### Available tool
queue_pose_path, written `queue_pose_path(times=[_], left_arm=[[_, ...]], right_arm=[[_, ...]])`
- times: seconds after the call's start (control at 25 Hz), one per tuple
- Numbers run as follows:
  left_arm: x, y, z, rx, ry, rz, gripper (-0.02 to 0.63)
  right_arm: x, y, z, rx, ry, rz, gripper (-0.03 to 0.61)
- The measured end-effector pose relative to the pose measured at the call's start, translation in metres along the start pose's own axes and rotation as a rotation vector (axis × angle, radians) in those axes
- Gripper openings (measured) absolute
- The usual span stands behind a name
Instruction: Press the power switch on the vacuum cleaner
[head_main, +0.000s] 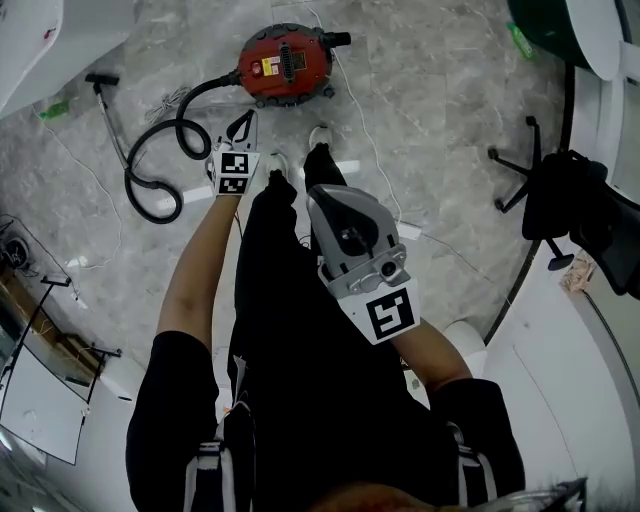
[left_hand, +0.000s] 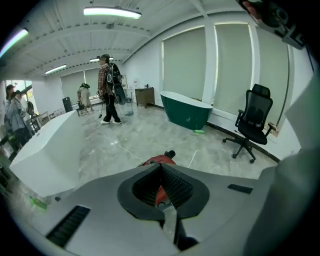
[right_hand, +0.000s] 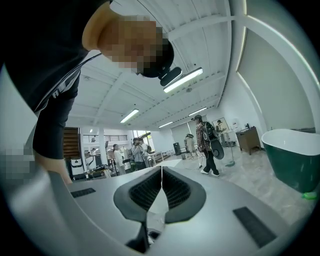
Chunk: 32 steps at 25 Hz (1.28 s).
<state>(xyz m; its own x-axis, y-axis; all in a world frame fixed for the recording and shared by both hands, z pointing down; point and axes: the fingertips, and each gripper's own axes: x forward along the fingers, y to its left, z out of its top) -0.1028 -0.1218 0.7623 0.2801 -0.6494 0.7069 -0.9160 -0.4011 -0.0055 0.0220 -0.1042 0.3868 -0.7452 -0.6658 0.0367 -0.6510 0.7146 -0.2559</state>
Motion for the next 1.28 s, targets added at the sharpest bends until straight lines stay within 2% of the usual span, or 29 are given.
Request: queue_pose_path(times=[0.08,0.16,0.28,0.4,0.64,1.04,1.28], left_arm=[[0.013,0.006,-0.001,-0.013,0.017,-0.018,0.018],[0.027,0.013,-0.003,0.012,0.040,-0.025,0.018],[0.049,0.019,-0.012,0.051,0.066,-0.027,0.018],[0.069,0.019,-0.029,0.058,0.106,-0.032,0.018],[0.099,0.033,-0.054,0.080,0.157,-0.043,0.018],[0.159,0.052,-0.079,0.166,0.209,-0.050,0.018],[0.186,0.053,-0.104,0.190,0.275,-0.056,0.018]], right_arm=[[0.006,0.005,-0.008,0.018,0.007,0.014,0.020],[0.012,0.007,-0.017,0.010,0.014,0.027,0.020],[0.013,0.005,-0.031,-0.060,0.024,0.042,0.020],[0.016,-0.005,-0.044,-0.128,0.039,0.044,0.020],[0.029,-0.023,-0.061,-0.174,0.052,0.059,0.020],[0.016,-0.044,-0.112,-0.122,0.111,0.029,0.020],[0.014,-0.050,-0.132,-0.111,0.135,0.017,0.020]])
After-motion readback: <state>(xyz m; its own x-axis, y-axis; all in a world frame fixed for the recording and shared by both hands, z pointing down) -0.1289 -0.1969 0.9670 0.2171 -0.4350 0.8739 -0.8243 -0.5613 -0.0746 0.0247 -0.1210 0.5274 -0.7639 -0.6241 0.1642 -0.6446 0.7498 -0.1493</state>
